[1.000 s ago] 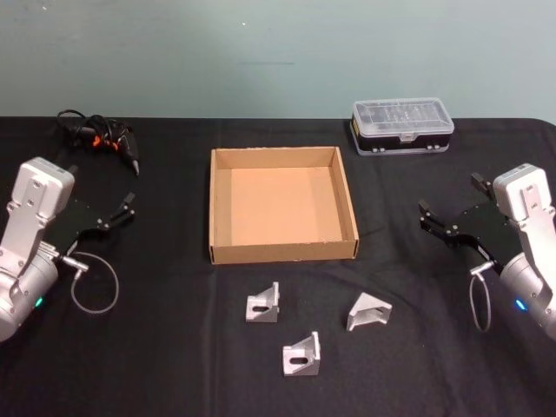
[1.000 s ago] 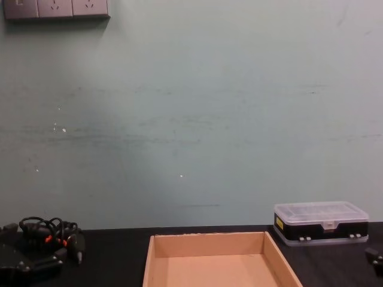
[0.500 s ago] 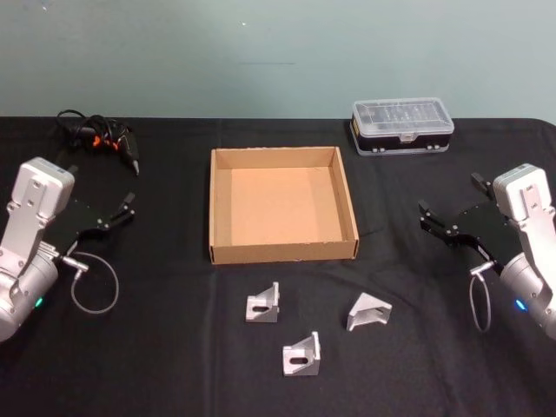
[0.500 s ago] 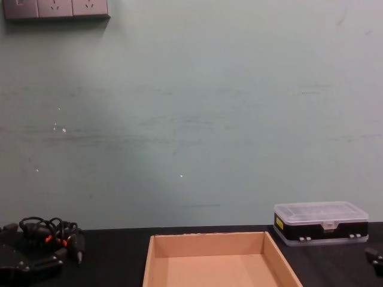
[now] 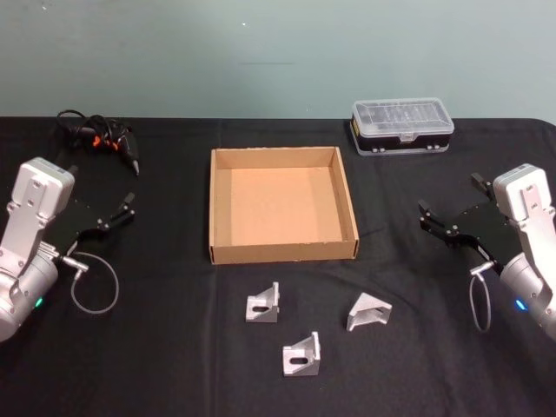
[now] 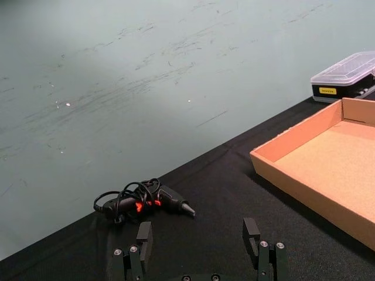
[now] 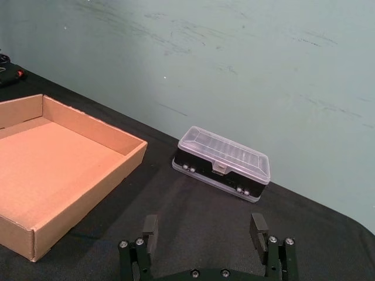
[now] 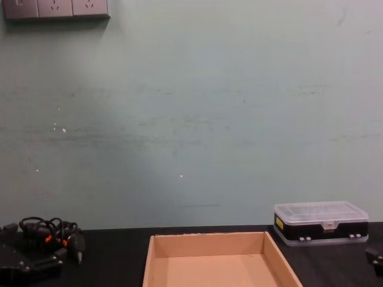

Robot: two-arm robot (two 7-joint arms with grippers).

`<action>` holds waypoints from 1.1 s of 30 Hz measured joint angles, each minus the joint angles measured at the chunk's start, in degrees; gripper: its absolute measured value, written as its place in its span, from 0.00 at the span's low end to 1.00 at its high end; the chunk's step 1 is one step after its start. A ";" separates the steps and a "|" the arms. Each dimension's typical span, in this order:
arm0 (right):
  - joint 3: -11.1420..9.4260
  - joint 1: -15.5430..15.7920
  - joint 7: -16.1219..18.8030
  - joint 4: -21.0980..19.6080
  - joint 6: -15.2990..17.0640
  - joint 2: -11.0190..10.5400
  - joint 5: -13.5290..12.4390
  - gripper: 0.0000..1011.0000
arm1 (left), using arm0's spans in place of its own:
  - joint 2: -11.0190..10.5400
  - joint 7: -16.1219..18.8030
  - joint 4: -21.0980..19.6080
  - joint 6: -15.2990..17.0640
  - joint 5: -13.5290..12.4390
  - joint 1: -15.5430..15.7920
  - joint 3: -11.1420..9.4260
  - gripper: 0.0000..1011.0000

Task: Use one hand to pick up the angle iron from the table and place it into the box.

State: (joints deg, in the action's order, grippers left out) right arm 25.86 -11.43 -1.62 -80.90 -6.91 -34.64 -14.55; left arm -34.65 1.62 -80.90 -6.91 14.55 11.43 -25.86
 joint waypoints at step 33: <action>-7.43 8.79 14.55 -19.89 5.97 -8.15 -10.20 0.99 | 0.01 0.00 0.00 0.00 0.00 0.00 0.00 1.00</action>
State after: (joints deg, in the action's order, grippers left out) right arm 18.43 -2.63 12.93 -100.79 -0.94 -42.79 -24.75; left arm -34.64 1.62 -80.90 -6.91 14.55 11.43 -25.86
